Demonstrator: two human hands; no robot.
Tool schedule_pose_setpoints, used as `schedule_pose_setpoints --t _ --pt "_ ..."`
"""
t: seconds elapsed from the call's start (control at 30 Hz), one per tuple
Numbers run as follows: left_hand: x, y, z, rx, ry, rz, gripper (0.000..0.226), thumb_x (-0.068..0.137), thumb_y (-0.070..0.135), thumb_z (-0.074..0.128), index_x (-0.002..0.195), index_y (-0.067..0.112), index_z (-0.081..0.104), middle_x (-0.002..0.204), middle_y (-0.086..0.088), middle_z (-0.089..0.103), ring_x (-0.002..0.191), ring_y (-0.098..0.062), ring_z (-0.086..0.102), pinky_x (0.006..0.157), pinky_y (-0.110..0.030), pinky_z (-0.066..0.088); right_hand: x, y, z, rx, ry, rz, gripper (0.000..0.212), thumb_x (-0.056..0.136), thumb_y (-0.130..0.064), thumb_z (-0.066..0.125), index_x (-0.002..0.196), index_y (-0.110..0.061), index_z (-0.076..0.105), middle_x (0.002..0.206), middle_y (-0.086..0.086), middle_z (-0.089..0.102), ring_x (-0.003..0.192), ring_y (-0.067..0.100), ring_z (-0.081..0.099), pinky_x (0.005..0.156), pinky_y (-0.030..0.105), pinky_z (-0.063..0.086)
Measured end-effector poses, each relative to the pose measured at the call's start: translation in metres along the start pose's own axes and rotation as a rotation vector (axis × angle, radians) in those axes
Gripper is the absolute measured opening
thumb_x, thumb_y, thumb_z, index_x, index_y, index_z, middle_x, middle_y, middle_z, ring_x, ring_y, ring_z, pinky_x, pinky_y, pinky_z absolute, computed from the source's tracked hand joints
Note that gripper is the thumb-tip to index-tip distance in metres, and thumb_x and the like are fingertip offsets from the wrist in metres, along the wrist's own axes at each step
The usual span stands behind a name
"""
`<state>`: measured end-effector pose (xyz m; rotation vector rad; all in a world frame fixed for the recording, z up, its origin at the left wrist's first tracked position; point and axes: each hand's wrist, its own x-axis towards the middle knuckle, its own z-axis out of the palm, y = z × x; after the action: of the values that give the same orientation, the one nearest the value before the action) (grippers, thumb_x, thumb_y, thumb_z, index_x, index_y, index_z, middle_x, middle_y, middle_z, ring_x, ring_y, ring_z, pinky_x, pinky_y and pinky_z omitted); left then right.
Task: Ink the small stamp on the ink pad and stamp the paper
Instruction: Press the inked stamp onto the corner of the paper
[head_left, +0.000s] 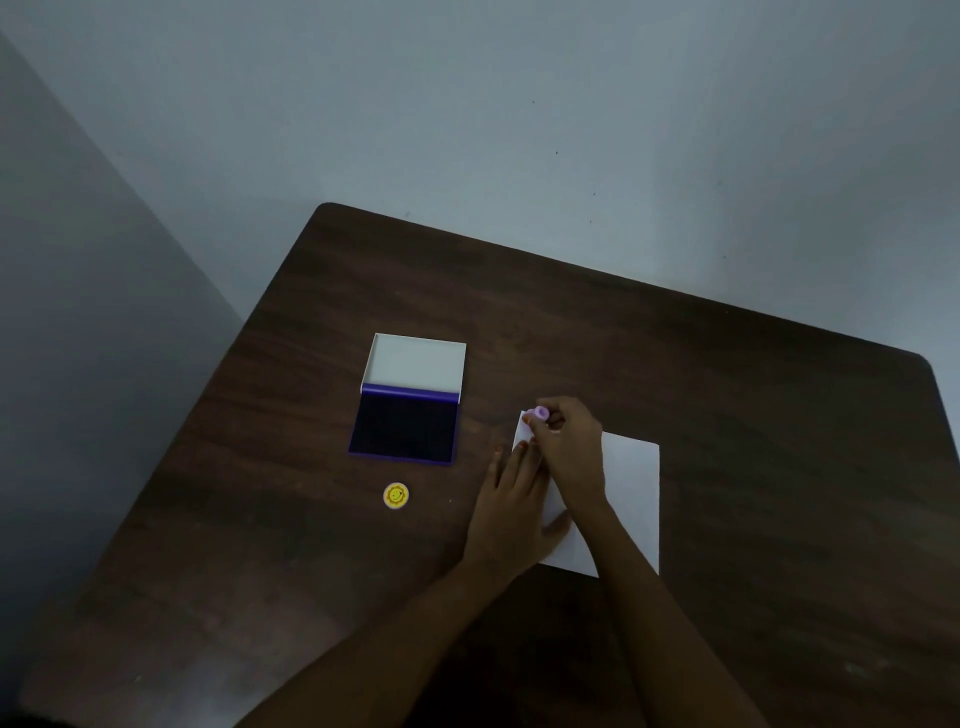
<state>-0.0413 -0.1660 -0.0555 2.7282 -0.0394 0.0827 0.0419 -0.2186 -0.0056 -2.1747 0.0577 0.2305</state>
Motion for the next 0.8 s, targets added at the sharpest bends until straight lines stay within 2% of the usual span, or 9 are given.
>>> schedule_pose_setpoints --t 0.07,0.2,0.57,0.63,0.7,0.77,0.8 --pt "0.0001 -0.0003 0.0005 0.03 0.039 0.016 0.066 0.074 0.059 0.041 0.115 0.01 0.059 0.116 -0.008 0.067 0.108 -0.022 0.063 0.093 -0.044 0.046 0.0001 0.0018 0.0026 -0.012 -0.01 -0.004 0.024 0.089 -0.019 0.056 0.101 0.0 0.064 0.104 0.019 0.068 0.094 0.024 0.06 0.083 0.023 0.04" --pt "0.0006 -0.001 0.0008 0.09 0.062 0.036 0.067 0.061 0.06 0.069 0.109 0.013 0.064 0.112 -0.005 0.07 0.105 -0.02 0.064 0.091 -0.042 0.048 0.0013 0.0056 0.0055 -0.042 -0.023 0.0 0.026 0.09 -0.022 0.054 0.101 0.0 0.063 0.105 0.019 0.067 0.096 0.028 0.061 0.085 0.026 0.041" --pt "-0.0011 -0.0011 -0.0002 0.142 0.044 0.05 0.068 0.063 0.062 0.063 0.112 0.015 0.063 0.116 -0.004 0.068 0.109 -0.018 0.062 0.094 -0.039 0.047 0.0003 0.0005 0.0077 -0.122 -0.009 -0.084 0.022 0.086 -0.013 0.059 0.099 0.005 0.063 0.102 0.021 0.067 0.094 0.03 0.061 0.082 0.025 0.041" --pt "-0.0022 -0.0006 0.0044 0.125 0.064 0.053 0.073 0.055 0.059 0.073 0.109 0.01 0.065 0.111 -0.008 0.07 0.103 -0.02 0.065 0.089 -0.038 0.051 0.0006 0.0007 0.0087 -0.125 -0.008 -0.09 0.023 0.086 -0.013 0.06 0.099 0.004 0.063 0.103 0.021 0.067 0.095 0.03 0.061 0.085 0.029 0.044" --pt "-0.0004 0.002 0.0045 0.104 0.028 0.03 0.085 0.038 0.061 0.08 0.103 0.008 0.063 0.098 -0.006 0.074 0.089 -0.017 0.07 0.079 -0.03 0.055 0.0 0.0013 0.0098 -0.129 -0.003 -0.087 0.024 0.085 -0.014 0.06 0.101 0.004 0.062 0.104 0.021 0.066 0.096 0.03 0.061 0.088 0.031 0.045" --pt "0.0017 0.0044 0.0053 0.078 -0.008 -0.011 0.091 0.027 0.066 0.079 0.098 0.013 0.061 0.088 0.0 0.075 0.08 -0.011 0.071 0.08 -0.026 0.05 -0.0001 0.0018 0.0105 -0.131 0.005 -0.096 0.023 0.085 -0.013 0.06 0.101 0.004 0.062 0.104 0.021 0.066 0.096 0.03 0.061 0.086 0.028 0.043" --pt "0.0013 0.0039 0.0072 0.069 -0.02 -0.011 0.087 0.028 0.067 0.079 0.095 0.014 0.066 0.088 0.0 0.075 0.081 -0.01 0.071 0.081 -0.025 0.049 -0.0003 0.002 0.011 -0.126 0.008 -0.099 0.023 0.085 -0.013 0.06 0.1 0.004 0.062 0.104 0.021 0.067 0.095 0.03 0.061 0.084 0.026 0.042"
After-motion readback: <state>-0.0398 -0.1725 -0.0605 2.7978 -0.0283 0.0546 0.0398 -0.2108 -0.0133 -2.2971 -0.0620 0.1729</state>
